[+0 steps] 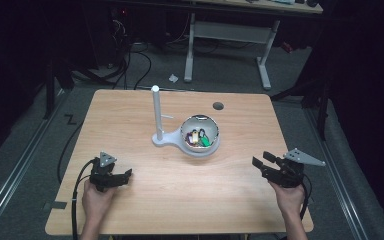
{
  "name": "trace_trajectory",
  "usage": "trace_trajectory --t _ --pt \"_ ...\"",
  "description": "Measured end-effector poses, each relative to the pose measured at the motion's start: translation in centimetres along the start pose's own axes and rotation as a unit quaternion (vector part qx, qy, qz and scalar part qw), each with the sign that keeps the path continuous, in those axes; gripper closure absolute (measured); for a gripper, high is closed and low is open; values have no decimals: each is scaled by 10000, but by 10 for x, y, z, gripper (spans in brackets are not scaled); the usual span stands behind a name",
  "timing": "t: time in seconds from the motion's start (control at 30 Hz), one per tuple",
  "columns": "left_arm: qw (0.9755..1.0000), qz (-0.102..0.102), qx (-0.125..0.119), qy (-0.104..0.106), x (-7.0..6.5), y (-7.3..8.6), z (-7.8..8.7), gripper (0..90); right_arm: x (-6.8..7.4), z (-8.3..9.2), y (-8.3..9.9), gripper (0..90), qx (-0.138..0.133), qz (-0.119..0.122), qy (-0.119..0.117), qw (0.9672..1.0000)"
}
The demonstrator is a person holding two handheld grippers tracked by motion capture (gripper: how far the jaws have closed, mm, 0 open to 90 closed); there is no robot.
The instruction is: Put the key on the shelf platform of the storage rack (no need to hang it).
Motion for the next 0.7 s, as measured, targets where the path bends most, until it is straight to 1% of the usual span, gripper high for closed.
trace_trajectory --t 0.07,0.27,0.37,0.57,0.7 --pt "10000 3 2 -2 0 0 0 186 1 -3 2 443 27 -26 -13 10000" --pt "10000 -3 3 2 0 0 0 186 5 -14 9 443 116 43 -9 9999" --pt "10000 3 2 0 0 0 0 186 6 -20 13 442 180 11 -28 9998" --pt "10000 5 2 -2 0 0 0 186 7 -33 22 429 348 69 13 9994" --pt "10000 -7 0 3 0 0 0 186 7 -40 28 427 432 63 26 9990"
Point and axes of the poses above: each handheld gripper's, and its own axes: z roughly backward along the jaws, y roughly out of its underside, x roughly to its left, the point moved 6 cm from there along -z, roughly forward along the jaws, and after that the axes turned 3 degrees about -y, right-handed, at the moved point
